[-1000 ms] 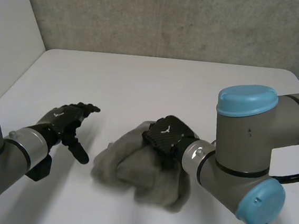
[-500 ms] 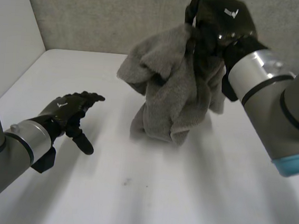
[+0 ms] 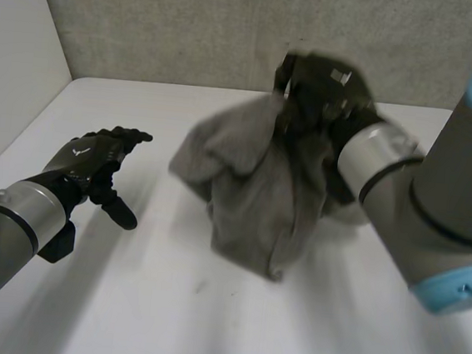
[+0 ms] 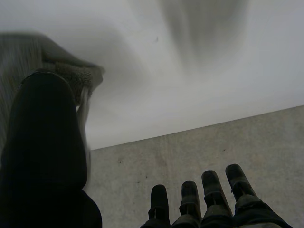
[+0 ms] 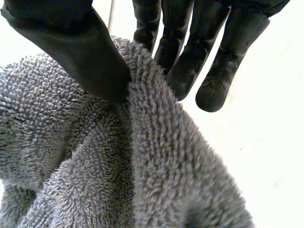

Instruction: Fold the towel.

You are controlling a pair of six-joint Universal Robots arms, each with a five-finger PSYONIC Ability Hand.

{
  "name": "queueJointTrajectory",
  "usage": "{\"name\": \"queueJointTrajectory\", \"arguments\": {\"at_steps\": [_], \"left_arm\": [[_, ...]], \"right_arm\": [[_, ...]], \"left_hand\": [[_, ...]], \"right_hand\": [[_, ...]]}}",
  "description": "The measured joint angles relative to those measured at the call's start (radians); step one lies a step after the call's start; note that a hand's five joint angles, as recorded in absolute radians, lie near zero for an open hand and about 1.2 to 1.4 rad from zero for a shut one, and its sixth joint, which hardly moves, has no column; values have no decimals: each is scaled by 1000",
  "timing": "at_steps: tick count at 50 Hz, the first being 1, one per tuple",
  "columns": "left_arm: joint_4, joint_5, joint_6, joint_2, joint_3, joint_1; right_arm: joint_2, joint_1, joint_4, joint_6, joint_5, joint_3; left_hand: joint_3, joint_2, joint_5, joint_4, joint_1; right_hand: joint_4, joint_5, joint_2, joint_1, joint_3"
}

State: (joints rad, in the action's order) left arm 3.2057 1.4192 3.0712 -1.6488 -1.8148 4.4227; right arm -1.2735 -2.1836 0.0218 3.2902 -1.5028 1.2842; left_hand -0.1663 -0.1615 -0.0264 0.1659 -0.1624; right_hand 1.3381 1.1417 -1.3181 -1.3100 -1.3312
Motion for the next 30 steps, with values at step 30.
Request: {"name": "queueJointTrajectory", "arguments": {"at_steps": [30], "left_arm": [[-37, -35, -154, -570, 453, -217]], "right_arm": [[-204, 55, 77, 0, 50, 211]], "left_hand": [[-134, -139, -101, 134, -140]], "right_hand": [[1, -1, 0, 0, 0]]}}
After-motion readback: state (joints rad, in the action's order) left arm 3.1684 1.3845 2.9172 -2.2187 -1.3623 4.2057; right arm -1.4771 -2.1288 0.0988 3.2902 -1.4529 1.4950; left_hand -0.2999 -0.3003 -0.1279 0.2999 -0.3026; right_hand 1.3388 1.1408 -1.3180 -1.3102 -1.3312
